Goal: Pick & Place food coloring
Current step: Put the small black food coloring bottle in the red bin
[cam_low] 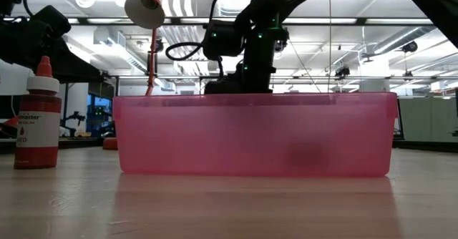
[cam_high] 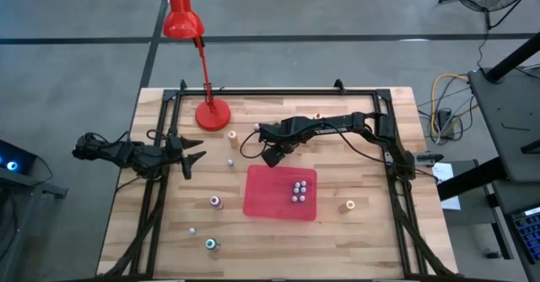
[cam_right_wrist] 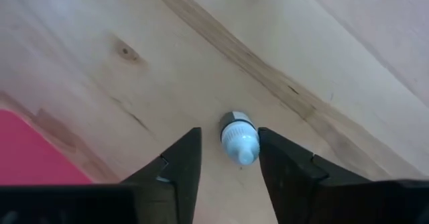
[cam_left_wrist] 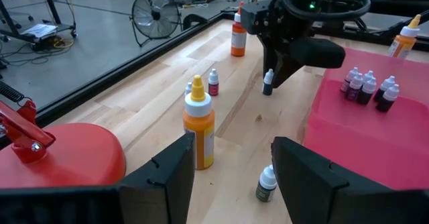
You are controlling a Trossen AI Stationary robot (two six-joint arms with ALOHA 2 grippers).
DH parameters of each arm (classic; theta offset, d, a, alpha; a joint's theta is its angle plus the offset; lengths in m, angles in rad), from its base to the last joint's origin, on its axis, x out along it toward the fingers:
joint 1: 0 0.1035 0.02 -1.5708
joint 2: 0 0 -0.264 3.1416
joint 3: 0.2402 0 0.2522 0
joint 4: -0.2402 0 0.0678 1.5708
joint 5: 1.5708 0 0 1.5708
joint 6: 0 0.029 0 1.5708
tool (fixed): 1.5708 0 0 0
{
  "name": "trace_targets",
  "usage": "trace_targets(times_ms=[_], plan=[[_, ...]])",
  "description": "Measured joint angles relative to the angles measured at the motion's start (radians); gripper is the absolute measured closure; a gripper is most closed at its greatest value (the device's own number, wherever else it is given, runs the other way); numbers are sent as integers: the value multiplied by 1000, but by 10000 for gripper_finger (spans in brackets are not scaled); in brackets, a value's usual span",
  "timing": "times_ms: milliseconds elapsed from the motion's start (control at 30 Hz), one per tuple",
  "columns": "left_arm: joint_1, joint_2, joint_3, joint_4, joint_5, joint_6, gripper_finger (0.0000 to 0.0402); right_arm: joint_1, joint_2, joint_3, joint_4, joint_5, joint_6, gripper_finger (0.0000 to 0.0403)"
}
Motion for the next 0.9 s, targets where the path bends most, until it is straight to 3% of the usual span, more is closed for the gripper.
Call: trace_targets(times_ms=[533,900], plan=[[0,0,0,0,0,0,232,5,-4,1,0,5,-4,346],[0,0,0,0,0,0,232,8,-58,20,-108,16,-143,344]])
